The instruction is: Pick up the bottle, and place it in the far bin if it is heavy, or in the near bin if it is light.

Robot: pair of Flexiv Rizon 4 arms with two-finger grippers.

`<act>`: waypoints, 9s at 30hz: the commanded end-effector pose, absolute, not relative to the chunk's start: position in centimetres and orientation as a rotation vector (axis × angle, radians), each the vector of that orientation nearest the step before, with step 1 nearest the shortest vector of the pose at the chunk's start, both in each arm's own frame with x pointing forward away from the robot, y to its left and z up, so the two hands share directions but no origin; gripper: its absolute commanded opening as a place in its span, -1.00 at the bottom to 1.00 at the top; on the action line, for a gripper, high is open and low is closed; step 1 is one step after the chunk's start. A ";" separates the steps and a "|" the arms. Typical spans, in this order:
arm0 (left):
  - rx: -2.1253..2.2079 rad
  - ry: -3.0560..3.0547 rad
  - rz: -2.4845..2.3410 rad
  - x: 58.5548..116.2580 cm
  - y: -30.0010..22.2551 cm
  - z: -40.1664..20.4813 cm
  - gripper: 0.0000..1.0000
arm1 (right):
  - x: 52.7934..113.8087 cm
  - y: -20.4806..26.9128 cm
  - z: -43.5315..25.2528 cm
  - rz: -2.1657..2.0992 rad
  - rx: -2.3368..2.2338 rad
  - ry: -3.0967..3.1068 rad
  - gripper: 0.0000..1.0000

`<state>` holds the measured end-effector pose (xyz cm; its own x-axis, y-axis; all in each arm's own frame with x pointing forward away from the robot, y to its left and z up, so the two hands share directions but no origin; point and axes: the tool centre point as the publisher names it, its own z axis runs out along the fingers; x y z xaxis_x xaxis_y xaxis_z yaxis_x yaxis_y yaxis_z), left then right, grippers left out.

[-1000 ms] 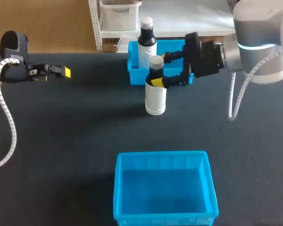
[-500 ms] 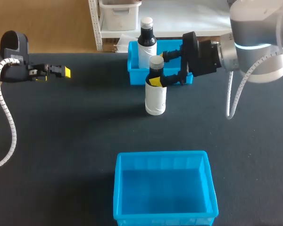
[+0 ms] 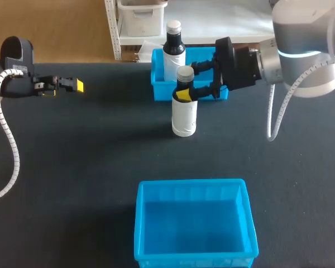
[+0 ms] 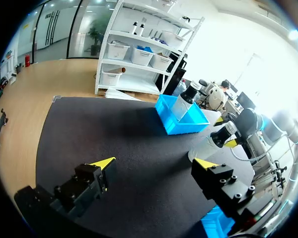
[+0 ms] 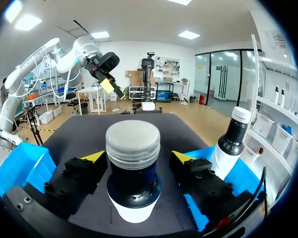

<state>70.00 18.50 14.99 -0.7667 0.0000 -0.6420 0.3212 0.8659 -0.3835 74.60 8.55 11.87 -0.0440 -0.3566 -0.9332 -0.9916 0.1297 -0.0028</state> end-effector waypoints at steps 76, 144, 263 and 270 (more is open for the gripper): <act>0.231 2.375 -0.637 70.0 18.5 15.0 1.00 | 80.2 2.0 22.7 0.874 -1.325 1.557 -1.00; 0.231 2.375 -0.637 70.0 18.5 15.0 1.00 | 92.7 1.5 16.1 0.848 -1.304 1.547 -1.00; 0.231 2.375 -0.637 70.0 18.5 15.0 1.00 | 86.4 -5.8 17.0 0.802 -1.250 1.669 1.00; 0.231 2.375 -0.637 70.0 18.5 15.0 1.00 | 85.3 -6.0 18.5 0.822 -1.267 1.663 1.00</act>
<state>70.00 18.50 14.99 -0.7667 0.0000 -0.6420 0.3211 0.8659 -0.3835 87.32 -5.99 17.74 -0.1077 -0.3851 -0.9165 -0.9840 0.1727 0.0431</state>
